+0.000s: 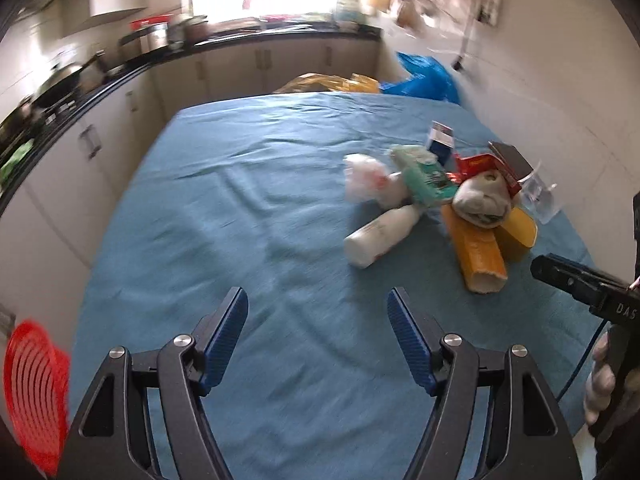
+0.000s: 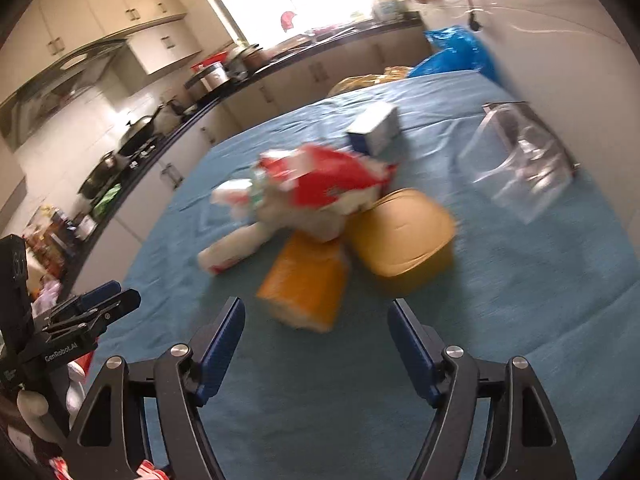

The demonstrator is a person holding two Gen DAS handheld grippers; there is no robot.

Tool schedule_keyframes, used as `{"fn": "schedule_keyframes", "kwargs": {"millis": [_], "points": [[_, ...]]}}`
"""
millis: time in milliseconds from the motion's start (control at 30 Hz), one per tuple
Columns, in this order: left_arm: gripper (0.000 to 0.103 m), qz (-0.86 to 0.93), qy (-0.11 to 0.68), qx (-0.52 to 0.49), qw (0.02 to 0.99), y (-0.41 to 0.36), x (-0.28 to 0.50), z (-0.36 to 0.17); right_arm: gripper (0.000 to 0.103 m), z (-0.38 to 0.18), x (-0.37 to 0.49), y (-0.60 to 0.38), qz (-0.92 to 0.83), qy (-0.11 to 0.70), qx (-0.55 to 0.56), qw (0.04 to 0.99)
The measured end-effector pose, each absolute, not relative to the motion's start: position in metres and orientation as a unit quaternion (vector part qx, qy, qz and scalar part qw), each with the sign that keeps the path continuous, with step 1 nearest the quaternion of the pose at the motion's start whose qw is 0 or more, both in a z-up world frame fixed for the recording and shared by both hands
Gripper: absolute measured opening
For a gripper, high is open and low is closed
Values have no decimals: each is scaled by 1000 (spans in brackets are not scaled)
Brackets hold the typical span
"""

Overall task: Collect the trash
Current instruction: 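Grasp the white spray bottle with the left tool while the right tool grasps the orange carton, then carry the spray bottle and orange carton to the red basket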

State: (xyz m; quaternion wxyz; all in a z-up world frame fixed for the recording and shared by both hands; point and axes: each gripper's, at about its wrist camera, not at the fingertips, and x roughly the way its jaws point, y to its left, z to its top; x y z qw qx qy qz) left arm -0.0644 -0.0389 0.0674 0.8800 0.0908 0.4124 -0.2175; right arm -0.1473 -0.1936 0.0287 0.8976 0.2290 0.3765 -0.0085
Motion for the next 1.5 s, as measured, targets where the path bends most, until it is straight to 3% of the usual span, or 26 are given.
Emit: {"fn": "schedule_keyframes", "kwargs": {"millis": [533, 600, 633, 667, 733, 833, 867, 933, 1100, 1500], "points": [[72, -276, 446, 205, 826, -133, 4, 17, 79, 1, -98, -181, -13, 409, 257, 875], [58, -278, 454, 193, 824, -132, 3, 14, 79, 1, -94, -178, -19, 410, 254, 876], [40, -285, 462, 182, 820, -129, 3, 14, 79, 1, -93, -176, -23, 410, 250, 877], [33, -290, 472, 166, 816, -125, 2, 16, 79, 1, -93, -174, -27, 410, 242, 879], [29, -281, 479, 158, 817, -118, -2, 16, 79, 1, -92, -169, -33, 414, 220, 883], [29, -273, 493, 137, 814, -96, -9, 17, 79, 2, -90, -159, -46, 423, 178, 887], [29, -274, 498, 126, 813, -85, -13, 17, 76, 2, -90, -158, -53, 426, 167, 888], [29, -273, 507, 103, 811, -64, -19, 18, 62, 2, -89, -155, -69, 430, 144, 889], [29, -263, 517, 66, 812, -13, -42, 19, 56, 4, -97, -157, -66, 432, 156, 886], [31, -276, 502, 32, 819, 32, -60, 19, 56, 6, -147, -143, -44, 448, 199, 870]]}}
